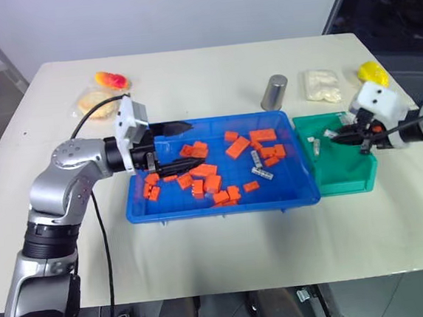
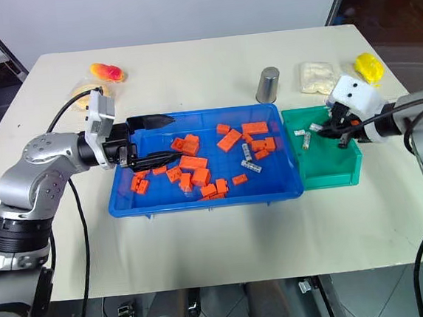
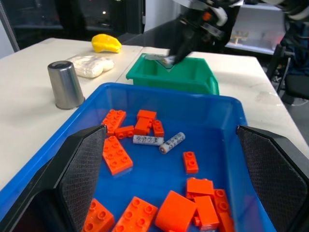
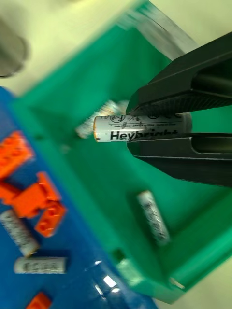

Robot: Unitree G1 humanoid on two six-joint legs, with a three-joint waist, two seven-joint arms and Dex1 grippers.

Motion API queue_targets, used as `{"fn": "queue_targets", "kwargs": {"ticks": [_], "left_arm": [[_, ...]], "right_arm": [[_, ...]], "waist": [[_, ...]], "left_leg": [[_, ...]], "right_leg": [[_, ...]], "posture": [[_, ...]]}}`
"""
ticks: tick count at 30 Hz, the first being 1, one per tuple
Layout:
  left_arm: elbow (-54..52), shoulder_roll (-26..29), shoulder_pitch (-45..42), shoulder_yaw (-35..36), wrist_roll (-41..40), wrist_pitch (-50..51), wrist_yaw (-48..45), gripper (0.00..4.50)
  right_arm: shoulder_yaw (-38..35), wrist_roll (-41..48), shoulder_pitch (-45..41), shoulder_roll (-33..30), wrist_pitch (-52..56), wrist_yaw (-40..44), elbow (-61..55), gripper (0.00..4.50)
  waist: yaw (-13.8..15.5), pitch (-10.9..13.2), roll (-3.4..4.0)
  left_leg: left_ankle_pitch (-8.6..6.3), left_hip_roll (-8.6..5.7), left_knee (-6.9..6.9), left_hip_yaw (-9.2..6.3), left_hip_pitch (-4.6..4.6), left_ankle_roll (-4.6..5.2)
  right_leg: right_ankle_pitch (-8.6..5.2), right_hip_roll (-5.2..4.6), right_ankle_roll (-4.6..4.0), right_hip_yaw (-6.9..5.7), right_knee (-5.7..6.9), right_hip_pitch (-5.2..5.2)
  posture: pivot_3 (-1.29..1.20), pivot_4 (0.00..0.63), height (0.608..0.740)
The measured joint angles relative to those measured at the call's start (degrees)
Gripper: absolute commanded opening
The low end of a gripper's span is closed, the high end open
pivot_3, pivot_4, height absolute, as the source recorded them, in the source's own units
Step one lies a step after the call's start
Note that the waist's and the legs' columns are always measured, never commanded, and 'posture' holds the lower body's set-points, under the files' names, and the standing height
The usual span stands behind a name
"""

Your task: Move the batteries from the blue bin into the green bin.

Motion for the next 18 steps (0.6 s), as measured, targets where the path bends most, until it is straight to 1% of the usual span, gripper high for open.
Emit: {"fn": "queue_targets", "kwargs": {"ticks": [1, 3, 7, 8, 11, 13, 16, 18], "left_arm": [[0.5, -0.3, -0.1, 0.0, 0.3, -0.3, -0.1, 4.5], [1.1, -0.6, -0.1, 0.0, 0.9, -0.5, -0.1, 4.5], [1.3, -0.5, 0.0, 0.3, 1.5, -0.5, 0.1, 4.5], [1.2, -0.5, 0.1, 0.4, 1.6, -0.5, 0.1, 4.5], [1.0, 0.1, 0.8, 0.6, 1.8, -0.5, 0.4, 4.5], [0.8, 0.8, 1.4, 1.1, 1.8, -0.3, 0.7, 4.5], [-0.1, 1.7, 2.3, 2.3, 1.8, -0.2, 1.6, 4.5], [-0.9, 2.0, 3.4, 3.1, 1.7, 0.0, 2.2, 4.5]], "right_arm": [[-0.4, 0.2, 0.6, 0.0, -0.3, -1.1, 0.0, 1.06], [-0.5, 0.2, 1.6, 0.0, -1.3, -3.0, 0.3, 1.91], [-0.3, 0.3, 2.0, 0.0, -3.9, -4.9, 1.8, 4.05], [-0.1, 0.2, 1.7, 0.0, -4.6, -5.5, 2.2, 4.44], [0.5, -0.3, -0.6, 0.0, -6.3, -6.8, 4.4, 4.44], [0.9, 0.2, -4.4, 0.5, -5.8, -7.3, 4.7, 4.44], [0.8, 4.6, -10.1, 4.0, -0.6, -6.9, 0.9, 4.44], [1.4, 7.8, -10.4, 6.4, 2.9, -6.3, -3.2, 4.44]], "waist": [[0.0, 0.0, 0.0], [0.0, 0.0, 0.0], [0.1, 0.0, 0.0], [0.1, 0.0, 0.0], [0.0, 0.0, 0.0], [-0.2, 0.0, 0.02], [-0.1, 0.0, 0.02], [0.0, 0.0, -0.01]], "left_leg": [[0.0, 0.0, 0.0, 0.01, 0.01, 0.0], [0.0, 0.0, 0.01, -0.01, 0.01, 0.0], [0.0, -0.01, 0.0, -0.01, 0.0, 0.0], [0.0, 0.0, 0.0, -0.01, 0.0, 0.0], [0.0, 0.0, 0.0, 0.0, 0.0, 0.0], [0.0, 0.01, -0.01, 0.01, 0.01, 0.0], [0.0, 0.05, -0.04, -0.07, 0.02, 0.0], [0.0, 0.06, -0.05, -0.13, 0.01, 0.0]], "right_leg": [[0.0, 0.0, 0.0, 0.01, 0.0, 0.01], [0.0, 0.0, 0.0, 0.0, 0.01, 0.01], [0.0, -0.01, 0.01, 0.01, 0.0, 0.01], [0.0, -0.01, 0.01, 0.0, 0.0, 0.01], [0.0, -0.01, 0.01, 0.01, 0.0, -0.01], [0.0, 0.0, 0.01, 0.03, 0.03, -0.04], [-0.01, 0.07, 0.0, 0.0, 0.04, -0.03], [-0.01, 0.06, -0.01, -0.04, 0.03, 0.01]], "posture": [[0.0, 0.15, 0.74], [0.0, 0.15, 0.74], [0.0, 0.15, 0.74], [0.0, 0.15, 0.74], [0.0, 0.15, 0.74], [0.0, 0.15, 0.74], [0.0, 0.15, 0.74], [0.0, 0.15, 0.74]]}}
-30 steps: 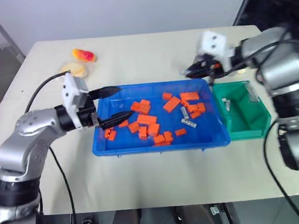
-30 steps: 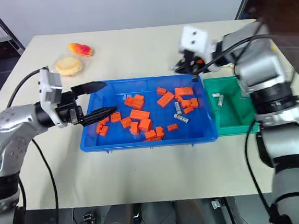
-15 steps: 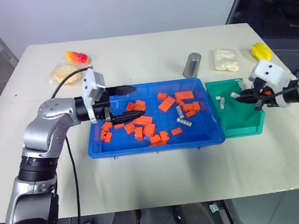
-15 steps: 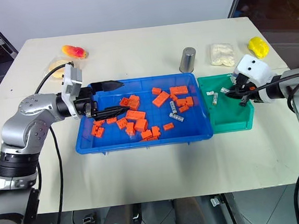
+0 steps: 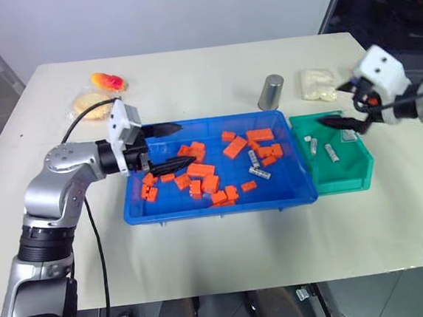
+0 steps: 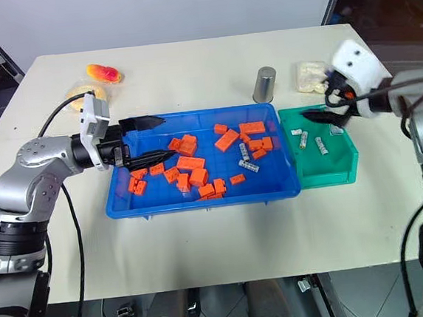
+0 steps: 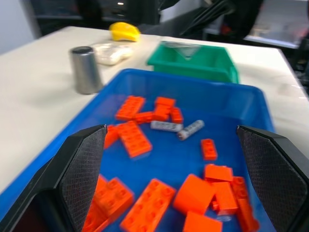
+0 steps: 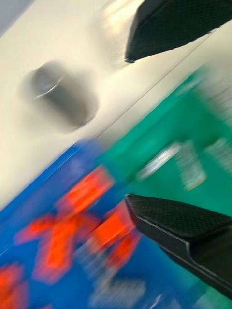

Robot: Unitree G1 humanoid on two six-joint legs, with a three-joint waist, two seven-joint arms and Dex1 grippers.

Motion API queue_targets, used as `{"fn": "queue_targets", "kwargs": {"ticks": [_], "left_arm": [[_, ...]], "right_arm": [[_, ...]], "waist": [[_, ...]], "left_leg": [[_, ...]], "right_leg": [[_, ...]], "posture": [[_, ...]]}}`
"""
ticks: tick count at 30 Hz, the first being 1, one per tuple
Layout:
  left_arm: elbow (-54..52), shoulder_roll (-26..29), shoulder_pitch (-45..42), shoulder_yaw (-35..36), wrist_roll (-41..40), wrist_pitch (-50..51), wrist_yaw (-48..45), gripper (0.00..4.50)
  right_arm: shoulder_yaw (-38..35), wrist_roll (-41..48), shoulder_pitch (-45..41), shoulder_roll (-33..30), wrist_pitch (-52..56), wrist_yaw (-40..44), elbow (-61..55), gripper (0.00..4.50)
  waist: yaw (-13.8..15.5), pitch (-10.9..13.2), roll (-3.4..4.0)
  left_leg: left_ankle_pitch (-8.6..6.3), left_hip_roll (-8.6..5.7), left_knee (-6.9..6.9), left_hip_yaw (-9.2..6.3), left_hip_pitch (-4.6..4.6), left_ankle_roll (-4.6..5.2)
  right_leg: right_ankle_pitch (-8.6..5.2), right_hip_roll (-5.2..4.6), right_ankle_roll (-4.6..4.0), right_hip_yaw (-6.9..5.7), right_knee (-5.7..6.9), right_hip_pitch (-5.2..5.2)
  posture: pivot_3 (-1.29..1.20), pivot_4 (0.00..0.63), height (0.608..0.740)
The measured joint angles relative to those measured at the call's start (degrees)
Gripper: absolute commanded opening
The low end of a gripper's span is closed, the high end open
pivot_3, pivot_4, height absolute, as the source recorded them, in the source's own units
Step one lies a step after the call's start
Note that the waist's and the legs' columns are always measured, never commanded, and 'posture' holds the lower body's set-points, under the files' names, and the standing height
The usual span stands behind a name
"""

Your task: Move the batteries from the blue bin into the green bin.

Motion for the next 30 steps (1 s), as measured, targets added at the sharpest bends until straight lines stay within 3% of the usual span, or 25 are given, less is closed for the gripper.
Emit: {"fn": "queue_targets", "kwargs": {"ticks": [6, 13, 18, 30], "left_arm": [[-4.7, 1.6, 4.2, 2.4, -1.7, 2.7, 1.7, 4.5], [-7.7, 1.9, 6.9, 4.0, -2.5, 3.7, 3.7, 4.5], [-8.8, 1.8, 7.5, 4.1, -2.5, 3.7, 5.0, 4.5], [-9.9, 1.9, 9.1, 4.3, -2.5, 3.7, 6.4, 4.5]], "right_arm": [[4.4, 4.2, 5.4, 3.3, 5.6, -0.5, -4.7, 4.44], [8.8, 3.8, 9.7, 2.1, 2.6, 0.7, -5.4, 4.44], [12.6, 1.5, 9.9, -1.4, -3.6, 4.1, -4.7, 4.44], [16.4, -1.0, 6.6, 0.4, -7.2, 7.9, 0.0, 4.44]], "waist": [[1.4, 0.0, -0.01], [1.5, 0.0, -0.01], [1.6, 0.0, -0.03], [1.5, -0.1, -0.21]], "left_leg": [[0.0, -0.12, 0.11, 0.04, -0.16, 0.0], [0.0, -0.09, 0.11, 0.01, -0.15, 0.0], [0.0, -0.09, 0.13, 0.01, -0.14, 0.0], [0.0, -0.07, 0.15, 0.01, 0.09, 0.0]], "right_leg": [[0.01, -0.18, 0.02, -0.01, -0.09, -0.02], [0.01, -0.12, 0.01, -0.03, -0.07, -0.02], [0.01, -0.12, 0.01, -0.03, -0.08, 0.0], [0.01, -0.1, 0.01, -0.04, -0.07, 0.22]], "posture": [[0.0, 0.15, 0.74], [0.0, 0.15, 0.74], [0.0, 0.15, 0.74], [0.0, 0.15, 0.74]]}}
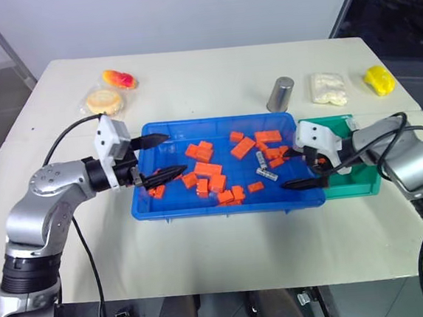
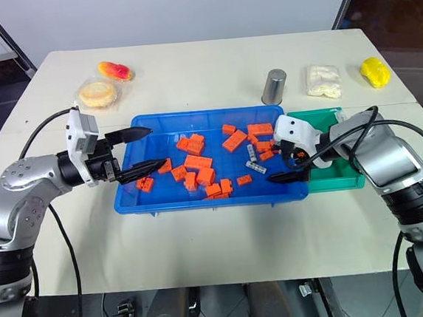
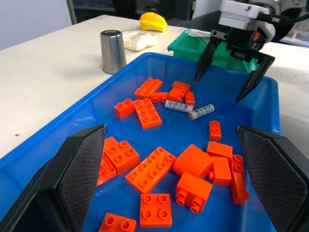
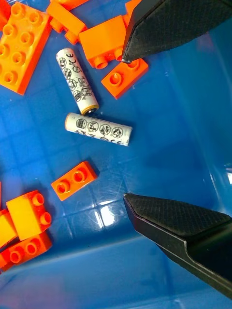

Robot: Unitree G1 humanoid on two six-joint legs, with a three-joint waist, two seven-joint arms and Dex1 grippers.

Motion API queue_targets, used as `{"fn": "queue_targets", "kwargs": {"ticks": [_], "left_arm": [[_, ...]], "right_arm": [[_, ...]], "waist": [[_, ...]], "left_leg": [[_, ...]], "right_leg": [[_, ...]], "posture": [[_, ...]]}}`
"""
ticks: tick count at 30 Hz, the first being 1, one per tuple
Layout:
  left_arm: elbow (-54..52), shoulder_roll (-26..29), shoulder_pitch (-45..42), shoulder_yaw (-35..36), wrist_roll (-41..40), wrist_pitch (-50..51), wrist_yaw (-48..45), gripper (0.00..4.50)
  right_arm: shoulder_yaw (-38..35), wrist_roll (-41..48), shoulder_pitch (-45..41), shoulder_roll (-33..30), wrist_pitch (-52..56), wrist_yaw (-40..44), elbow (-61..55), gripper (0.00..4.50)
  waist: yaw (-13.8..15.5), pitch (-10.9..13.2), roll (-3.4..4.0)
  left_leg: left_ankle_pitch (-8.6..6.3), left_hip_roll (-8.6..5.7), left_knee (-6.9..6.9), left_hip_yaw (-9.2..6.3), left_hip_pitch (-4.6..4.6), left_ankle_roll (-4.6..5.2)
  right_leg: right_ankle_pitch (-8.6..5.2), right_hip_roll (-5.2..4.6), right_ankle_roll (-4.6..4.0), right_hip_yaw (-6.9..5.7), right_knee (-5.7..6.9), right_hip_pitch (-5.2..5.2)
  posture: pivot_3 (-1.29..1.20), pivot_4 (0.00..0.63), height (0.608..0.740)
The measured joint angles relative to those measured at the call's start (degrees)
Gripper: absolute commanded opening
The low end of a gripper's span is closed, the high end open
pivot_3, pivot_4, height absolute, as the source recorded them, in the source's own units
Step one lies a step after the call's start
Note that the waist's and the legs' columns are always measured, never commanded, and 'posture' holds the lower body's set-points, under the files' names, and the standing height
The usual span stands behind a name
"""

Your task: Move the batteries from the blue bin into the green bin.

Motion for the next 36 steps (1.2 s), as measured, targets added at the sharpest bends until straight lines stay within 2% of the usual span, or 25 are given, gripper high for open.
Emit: {"fn": "queue_targets", "kwargs": {"ticks": [13, 25, 29, 31, 34, 36], "left_arm": [[0.0, -1.2, 0.0, 0.0, 0.1, -0.3, 1.6, 4.5], [-0.8, -3.4, 1.8, 0.0, 0.3, -1.0, 4.3, 4.5], [-1.3, -3.7, 1.9, -0.2, 0.3, -1.5, 5.0, 4.5], [-1.3, -3.9, 2.0, -0.2, 0.3, -1.6, 5.5, 4.5], [-1.3, -3.9, 2.3, -0.2, 0.3, -1.6, 6.0, 4.5], [-1.5, -3.9, 2.5, -0.2, 0.3, -1.6, 6.2, 4.5]], "right_arm": [[8.7, -5.0, -6.2, 3.8, -1.4, 4.6, 4.1, 4.44], [11.7, -9.1, -8.5, 7.2, -4.7, 6.5, 10.0, 4.44], [12.1, -11.1, -10.7, 9.0, -6.9, 6.1, 14.2, 2.66], [12.1, -12.1, -11.1, 9.4, -8.7, 6.1, 15.6, 1.51], [12.1, -13.3, -11.5, 9.6, -10.9, 6.4, 16.5, 0.07], [12.1, -13.6, -11.5, 9.6, -11.8, 6.6, 16.7, 0.02]], "waist": [[0.1, 0.0, -0.01], [0.1, 0.0, 0.0], [0.0, 0.0, 0.0], [0.0, 0.0, 0.0], [0.0, 0.0, 0.0], [0.0, 0.0, 0.0]], "left_leg": [[0.0, 0.0, -0.01, 0.01, -0.03, 0.0], [0.0, -0.01, 0.0, 0.02, -0.03, 0.0], [0.0, -0.01, -0.01, 0.0, -0.03, 0.0], [0.0, -0.01, -0.01, 0.0, -0.03, 0.0], [0.0, -0.01, -0.01, 0.0, -0.02, 0.0], [0.0, -0.01, -0.01, 0.0, -0.02, 0.0]], "right_leg": [[0.0, -0.01, 0.0, 0.0, 0.01, -0.04], [0.0, -0.03, 0.0, 0.0, 0.02, -0.04], [0.0, -0.01, 0.0, -0.01, 0.03, -0.05], [0.0, -0.01, 0.0, -0.01, 0.03, -0.05], [0.01, -0.02, 0.0, -0.01, 0.02, -0.04], [0.01, -0.02, 0.0, -0.01, 0.03, -0.04]], "posture": [[0.0, 0.15, 0.74], [0.0, 0.15, 0.74], [0.0, 0.15, 0.74], [0.0, 0.15, 0.74], [0.0, 0.15, 0.74], [0.0, 0.15, 0.74]]}}
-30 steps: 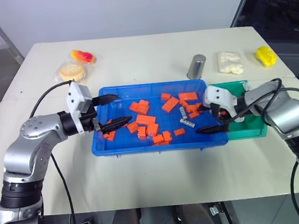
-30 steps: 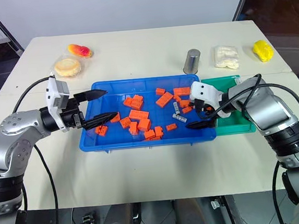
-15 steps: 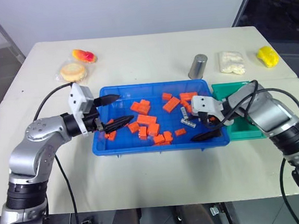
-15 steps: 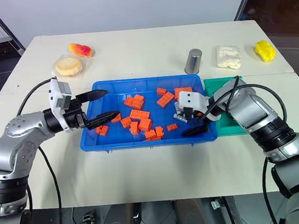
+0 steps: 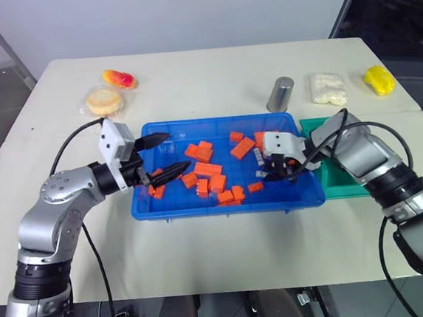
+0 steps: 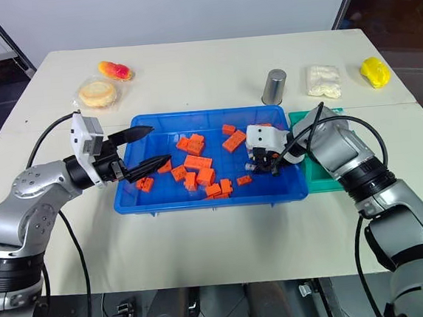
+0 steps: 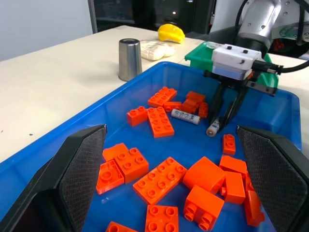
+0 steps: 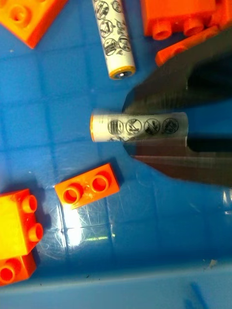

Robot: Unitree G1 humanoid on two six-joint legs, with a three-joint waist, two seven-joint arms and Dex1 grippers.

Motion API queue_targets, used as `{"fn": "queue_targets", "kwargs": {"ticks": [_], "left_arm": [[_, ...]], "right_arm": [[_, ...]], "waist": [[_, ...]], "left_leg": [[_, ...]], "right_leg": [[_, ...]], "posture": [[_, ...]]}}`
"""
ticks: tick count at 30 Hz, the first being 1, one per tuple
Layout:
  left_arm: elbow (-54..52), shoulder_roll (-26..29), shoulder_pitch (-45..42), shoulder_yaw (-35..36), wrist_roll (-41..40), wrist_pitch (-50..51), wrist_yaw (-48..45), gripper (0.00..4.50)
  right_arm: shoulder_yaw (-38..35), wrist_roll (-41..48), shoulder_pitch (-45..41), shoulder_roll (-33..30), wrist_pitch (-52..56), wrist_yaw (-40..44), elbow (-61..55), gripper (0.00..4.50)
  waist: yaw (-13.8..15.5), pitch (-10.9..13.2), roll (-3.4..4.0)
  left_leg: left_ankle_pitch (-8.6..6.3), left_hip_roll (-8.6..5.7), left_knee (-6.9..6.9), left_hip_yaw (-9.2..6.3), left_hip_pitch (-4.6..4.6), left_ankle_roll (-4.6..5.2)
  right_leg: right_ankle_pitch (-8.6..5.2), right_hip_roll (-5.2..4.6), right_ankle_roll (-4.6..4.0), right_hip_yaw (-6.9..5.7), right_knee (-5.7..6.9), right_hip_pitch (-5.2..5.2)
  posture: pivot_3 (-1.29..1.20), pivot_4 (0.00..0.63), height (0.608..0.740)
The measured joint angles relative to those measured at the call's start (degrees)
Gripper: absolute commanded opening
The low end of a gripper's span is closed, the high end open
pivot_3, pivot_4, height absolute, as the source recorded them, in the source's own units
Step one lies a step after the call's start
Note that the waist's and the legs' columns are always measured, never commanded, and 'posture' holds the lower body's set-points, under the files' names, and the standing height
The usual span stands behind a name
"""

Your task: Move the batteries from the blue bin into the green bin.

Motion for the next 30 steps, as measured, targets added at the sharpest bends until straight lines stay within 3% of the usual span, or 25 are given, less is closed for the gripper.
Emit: {"fn": "queue_targets", "kwargs": {"ticks": [6, 11, 16, 24, 29, 30], "left_arm": [[-0.6, 0.1, 0.3, 0.1, -0.3, 0.0, 0.1, 4.5], [-0.2, 0.5, -1.6, 0.3, -1.4, 0.3, -1.5, 4.5], [3.5, 1.5, -6.1, -0.5, -1.4, 0.0, -6.1, 4.5], [9.1, 0.6, -12.9, -6.3, -0.4, -1.1, -14.1, 4.5], [12.7, -0.8, -15.4, -7.6, 1.0, -2.4, -16.5, 4.5], [13.2, -0.8, -15.5, -7.8, 1.2, -2.5, -16.9, 4.5]], "right_arm": [[-0.1, -0.9, -0.6, 0.4, -1.1, -0.8, 0.3, 0.02], [-4.9, -0.1, -8.4, -0.2, 1.0, -2.6, 1.2, 0.02], [-11.8, 0.4, -11.9, -9.9, 1.1, -1.9, -0.1, 0.02], [-19.6, 2.2, 3.5, -23.0, 5.5, -1.3, -4.9, 0.02], [-23.3, 4.9, 11.6, -23.0, 8.1, -2.9, -9.2, 0.02], [-23.3, 5.1, 12.1, -22.5, 8.3, -3.6, -9.2, 0.52]], "waist": [[-0.1, 0.0, 0.01], [-0.1, 0.1, 0.13], [0.6, 0.1, 0.1], [-0.2, 0.1, 0.18], [-1.1, 0.1, 0.18], [-1.3, 0.1, 0.19]], "left_leg": [[0.0, 0.0, 0.0, 0.0, 0.0, 0.0], [0.0, 0.01, -0.07, 0.02, -0.04, -0.01], [-0.02, -0.06, -0.1, -0.02, -0.12, 0.02], [-0.03, 0.0, -0.11, 0.06, -0.16, 0.04], [-0.02, 0.02, -0.05, 0.09, -0.1, 0.04], [-0.02, 0.0, -0.03, 0.13, -0.1, 0.04]], "right_leg": [[0.0, 0.0, 0.0, 0.0, 0.02, -0.01], [0.0, 0.01, -0.01, 0.01, 0.06, -0.14], [-0.01, -0.08, -0.02, -0.09, -0.13, -0.06], [-0.01, 0.03, -0.01, 0.01, -0.04, -0.23], [-0.01, 0.04, -0.01, 0.05, -0.01, -0.16], [0.0, 0.02, 0.0, 0.07, 0.0, -0.17]], "posture": [[0.0, 0.15, 0.74], [0.0, 0.15, 0.74], [0.0, 0.15, 0.74], [0.0, 0.15, 0.74], [0.0, 0.15, 0.74], [0.0, 0.15, 0.74]]}}
